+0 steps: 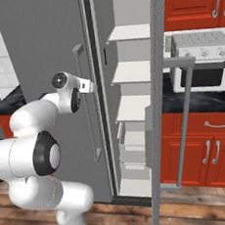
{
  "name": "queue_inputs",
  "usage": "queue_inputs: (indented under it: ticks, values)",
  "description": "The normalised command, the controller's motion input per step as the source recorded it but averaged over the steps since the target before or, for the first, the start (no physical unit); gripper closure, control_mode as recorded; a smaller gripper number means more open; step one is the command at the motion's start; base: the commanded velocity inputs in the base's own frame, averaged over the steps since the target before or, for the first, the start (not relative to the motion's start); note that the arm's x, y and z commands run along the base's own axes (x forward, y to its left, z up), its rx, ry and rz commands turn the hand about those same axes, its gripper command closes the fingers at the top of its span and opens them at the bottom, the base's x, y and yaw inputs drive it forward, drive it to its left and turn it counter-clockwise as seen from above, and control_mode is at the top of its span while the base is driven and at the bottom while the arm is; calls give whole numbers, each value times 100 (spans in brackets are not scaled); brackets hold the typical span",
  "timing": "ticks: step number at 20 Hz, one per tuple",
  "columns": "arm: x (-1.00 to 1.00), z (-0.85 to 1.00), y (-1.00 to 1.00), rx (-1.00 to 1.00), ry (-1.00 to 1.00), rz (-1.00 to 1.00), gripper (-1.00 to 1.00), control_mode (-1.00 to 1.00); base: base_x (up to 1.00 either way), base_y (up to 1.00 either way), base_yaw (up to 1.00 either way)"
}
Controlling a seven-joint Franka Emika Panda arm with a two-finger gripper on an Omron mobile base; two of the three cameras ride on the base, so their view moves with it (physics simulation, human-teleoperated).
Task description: Retrieve the butter from the fridge and place it on a plate on the dining table. Then retrieve the butter knife by the fridge and place it near the plate.
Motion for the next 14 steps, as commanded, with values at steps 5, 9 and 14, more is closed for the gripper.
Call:
queue_inputs:
  ticks: [5,9,14]
  values:
    - [52,6,0,0,0,0,-100,-100,0,0,0]
    - [23,3,0,0,-3,0,-100,-100,0,0,0]
    - [11,1,0,0,-1,0,100,-100,0,0,0]
